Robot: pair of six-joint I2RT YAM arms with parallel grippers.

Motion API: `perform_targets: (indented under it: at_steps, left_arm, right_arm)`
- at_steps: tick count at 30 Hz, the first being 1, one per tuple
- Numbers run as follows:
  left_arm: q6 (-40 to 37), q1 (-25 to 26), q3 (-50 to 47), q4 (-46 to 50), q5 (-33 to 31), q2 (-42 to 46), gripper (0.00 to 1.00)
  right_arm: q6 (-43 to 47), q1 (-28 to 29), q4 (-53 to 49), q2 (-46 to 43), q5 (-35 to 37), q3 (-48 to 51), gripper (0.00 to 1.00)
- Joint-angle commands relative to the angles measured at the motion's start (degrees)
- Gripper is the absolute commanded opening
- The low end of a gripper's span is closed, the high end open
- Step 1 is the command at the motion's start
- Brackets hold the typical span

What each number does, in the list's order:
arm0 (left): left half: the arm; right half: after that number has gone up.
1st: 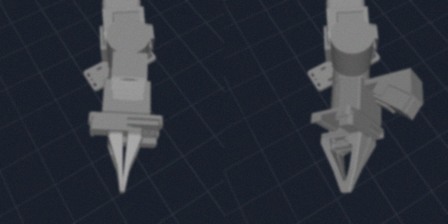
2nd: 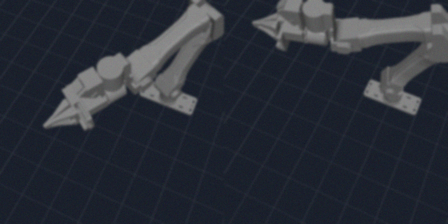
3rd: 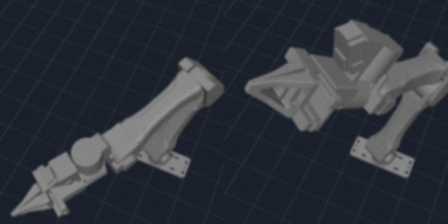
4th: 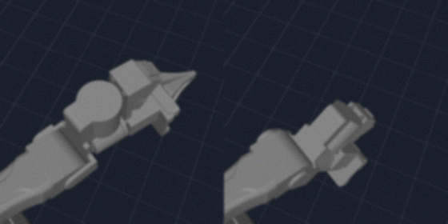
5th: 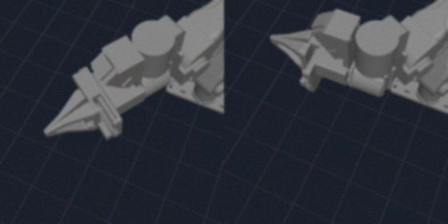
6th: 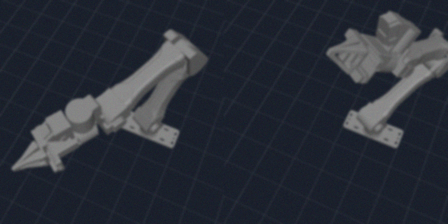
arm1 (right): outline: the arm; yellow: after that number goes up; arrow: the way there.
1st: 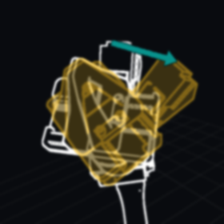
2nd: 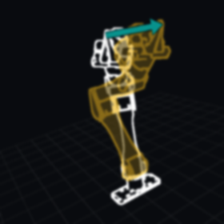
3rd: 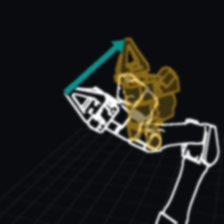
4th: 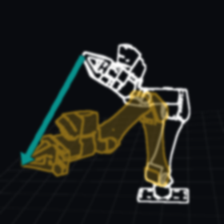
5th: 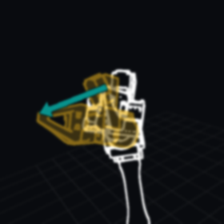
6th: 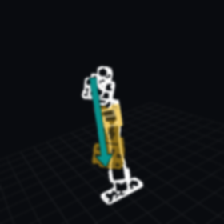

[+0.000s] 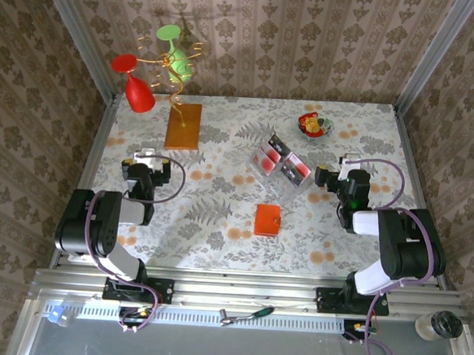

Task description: Put the credit cards into the card holder

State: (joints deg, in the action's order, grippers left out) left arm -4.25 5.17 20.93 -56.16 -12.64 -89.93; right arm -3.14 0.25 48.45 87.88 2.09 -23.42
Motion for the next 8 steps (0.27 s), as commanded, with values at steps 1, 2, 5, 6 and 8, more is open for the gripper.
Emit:
perform_targets:
  at_steps: [1, 2, 5, 6, 8]
  left_arm:
    - [-0.2, -0.2, -0.4, -1.3, -0.8, 0.2, 1.0]
    - [-0.1, -0.2, -0.4, -1.2, -0.8, 0.3, 1.0]
    - [-0.1, -0.2, -0.4, -1.2, -0.9, 0.3, 1.0]
    - [-0.2, -0.2, -0.4, -1.2, -0.8, 0.3, 1.0]
    - [-0.2, -0.2, -0.4, -1.3, -0.8, 0.2, 1.0]
  right_arm:
    - [1.0, -0.1, -0.5, 0.1, -0.7, -0.7, 1.0]
    - [1.1, 0.0, -0.9, 0.2, -0.7, -0.8, 1.0]
    - [0.9, -0.1, -1.4, 0.3, -0.8, -1.2, 1.0]
    - [0.9, -0.1, -1.1, 0.1, -0.8, -0.8, 1.0]
    - [1.1, 0.0, 0.1, -0.3, -0.7, -0.1, 1.0]
